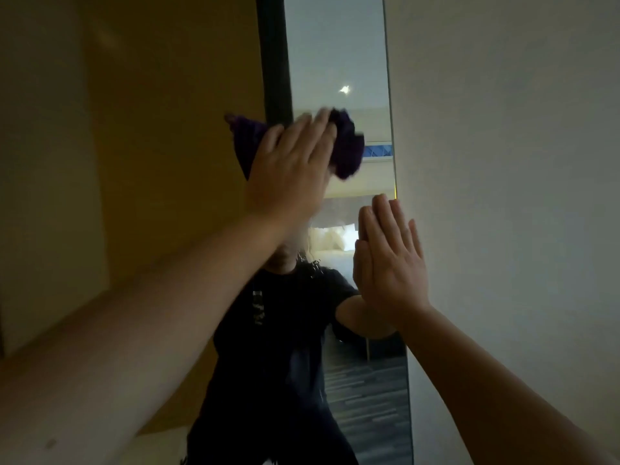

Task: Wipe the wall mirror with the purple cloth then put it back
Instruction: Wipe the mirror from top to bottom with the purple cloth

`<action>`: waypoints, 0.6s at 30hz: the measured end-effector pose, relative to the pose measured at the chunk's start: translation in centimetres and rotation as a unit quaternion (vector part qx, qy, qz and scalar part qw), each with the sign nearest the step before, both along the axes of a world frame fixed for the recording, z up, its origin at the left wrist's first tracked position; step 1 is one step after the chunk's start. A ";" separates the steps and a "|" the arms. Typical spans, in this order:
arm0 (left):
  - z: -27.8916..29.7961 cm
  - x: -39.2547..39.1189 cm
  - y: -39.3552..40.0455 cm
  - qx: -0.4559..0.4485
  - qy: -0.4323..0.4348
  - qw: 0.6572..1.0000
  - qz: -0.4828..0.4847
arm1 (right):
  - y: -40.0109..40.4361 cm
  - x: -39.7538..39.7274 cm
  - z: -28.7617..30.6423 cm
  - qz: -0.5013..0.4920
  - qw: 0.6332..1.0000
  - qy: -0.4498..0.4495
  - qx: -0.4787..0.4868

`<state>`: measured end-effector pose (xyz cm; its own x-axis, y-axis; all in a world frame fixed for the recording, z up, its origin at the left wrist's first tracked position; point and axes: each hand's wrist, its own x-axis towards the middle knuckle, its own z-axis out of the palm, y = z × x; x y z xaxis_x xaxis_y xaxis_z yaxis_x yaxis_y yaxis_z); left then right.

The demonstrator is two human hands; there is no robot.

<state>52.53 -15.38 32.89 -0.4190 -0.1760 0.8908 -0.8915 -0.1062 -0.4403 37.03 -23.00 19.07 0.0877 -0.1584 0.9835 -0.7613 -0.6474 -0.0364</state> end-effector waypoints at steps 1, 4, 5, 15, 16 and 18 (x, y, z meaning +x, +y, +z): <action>-2.5 0.1 0.2 0.010 -0.006 1.000 -0.002 | 0.0 0.0 0.0 0.004 1.000 -0.001 -0.003; -10.3 0.1 0.8 0.026 -0.024 0.999 -0.010 | 0.0 -0.3 -0.1 0.025 1.000 0.008 -0.007; -12.8 0.3 0.9 0.032 -0.025 0.999 -0.012 | 0.1 -0.6 0.0 0.030 0.999 0.014 -0.004; -27.3 1.7 2.5 0.152 -0.066 0.985 0.037 | -0.8 -5.5 1.8 0.011 0.991 -0.074 0.106; -27.0 1.7 2.6 0.158 -0.067 0.985 0.032 | -1.4 -6.2 1.7 -0.011 0.989 -0.054 0.138; -26.7 1.6 2.9 0.169 -0.064 0.984 0.007 | -2.4 -6.9 1.2 -0.050 0.985 -0.007 0.167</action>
